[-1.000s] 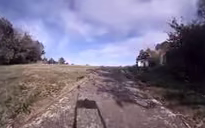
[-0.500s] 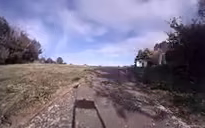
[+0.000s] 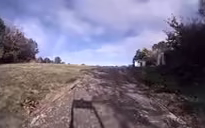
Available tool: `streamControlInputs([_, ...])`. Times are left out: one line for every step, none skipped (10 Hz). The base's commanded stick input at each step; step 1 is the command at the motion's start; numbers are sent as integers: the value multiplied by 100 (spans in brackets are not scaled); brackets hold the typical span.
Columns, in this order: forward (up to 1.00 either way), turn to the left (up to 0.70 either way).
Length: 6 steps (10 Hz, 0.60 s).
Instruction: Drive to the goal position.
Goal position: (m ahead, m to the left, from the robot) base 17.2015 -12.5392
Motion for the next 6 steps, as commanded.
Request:
streamControlInputs([70, -14])
streamControlInputs([70, -14])
streamControlInputs([70, -14])
streamControlInputs([70, -14])
streamControlInputs([70, -8])
streamControlInputs([70, -5])
